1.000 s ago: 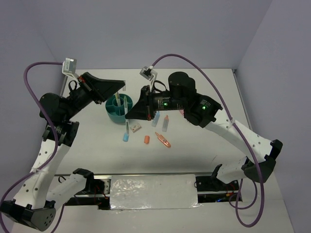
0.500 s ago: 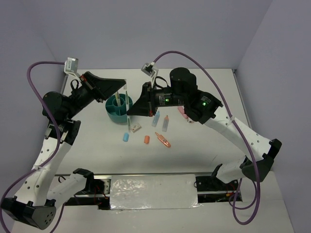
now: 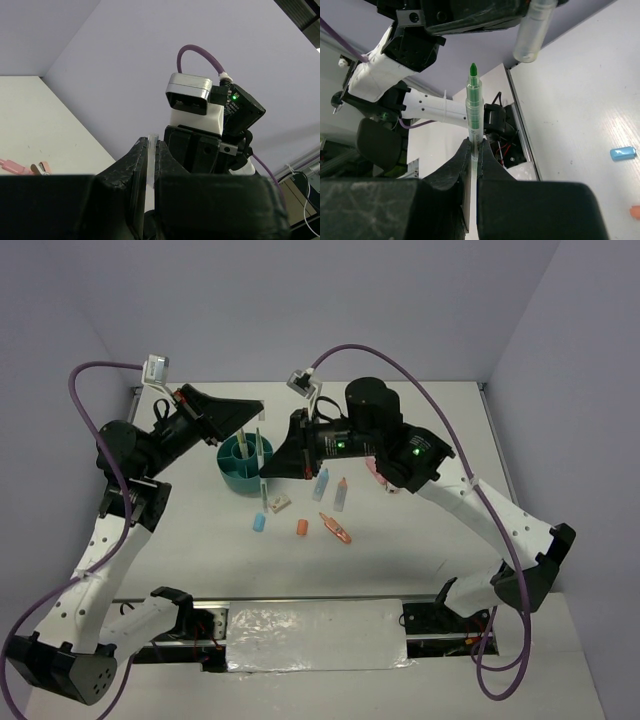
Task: Sort the stationery into containers
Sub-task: Close the pen cap on the pen.
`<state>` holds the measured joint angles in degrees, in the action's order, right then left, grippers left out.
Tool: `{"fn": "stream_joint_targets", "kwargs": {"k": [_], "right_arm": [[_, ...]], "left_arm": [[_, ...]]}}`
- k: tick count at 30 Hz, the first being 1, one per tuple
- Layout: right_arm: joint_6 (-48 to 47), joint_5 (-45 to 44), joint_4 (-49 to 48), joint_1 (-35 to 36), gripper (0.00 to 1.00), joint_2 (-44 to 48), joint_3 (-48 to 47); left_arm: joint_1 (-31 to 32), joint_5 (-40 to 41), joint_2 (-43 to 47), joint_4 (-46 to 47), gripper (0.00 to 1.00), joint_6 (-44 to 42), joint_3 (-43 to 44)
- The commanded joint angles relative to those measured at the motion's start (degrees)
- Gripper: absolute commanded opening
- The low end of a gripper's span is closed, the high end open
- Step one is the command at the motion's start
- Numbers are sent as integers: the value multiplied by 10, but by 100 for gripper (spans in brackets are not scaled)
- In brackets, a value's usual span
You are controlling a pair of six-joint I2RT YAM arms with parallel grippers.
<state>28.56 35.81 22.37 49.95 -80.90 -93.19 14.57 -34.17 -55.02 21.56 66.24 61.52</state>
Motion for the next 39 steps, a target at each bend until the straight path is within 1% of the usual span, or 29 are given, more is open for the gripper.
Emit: {"fn": "stream_joint_targets", "kwargs": {"k": [1,19,28,39], "right_arm": [[-12,11,0,-11,0,-6,-23],[-17,23,17,-28,0,-21,-39],[-19,26,21,-34,0,-20,-44],[-15,21,20,-49,0,-26,-52]], "left_arm": [[3,3,7,28,0,-9,17],[2,3,4,27,0,-15,23],[2,6,-2,5,0,-26,31],[2,1,-5,22,0,-15,26]]}}
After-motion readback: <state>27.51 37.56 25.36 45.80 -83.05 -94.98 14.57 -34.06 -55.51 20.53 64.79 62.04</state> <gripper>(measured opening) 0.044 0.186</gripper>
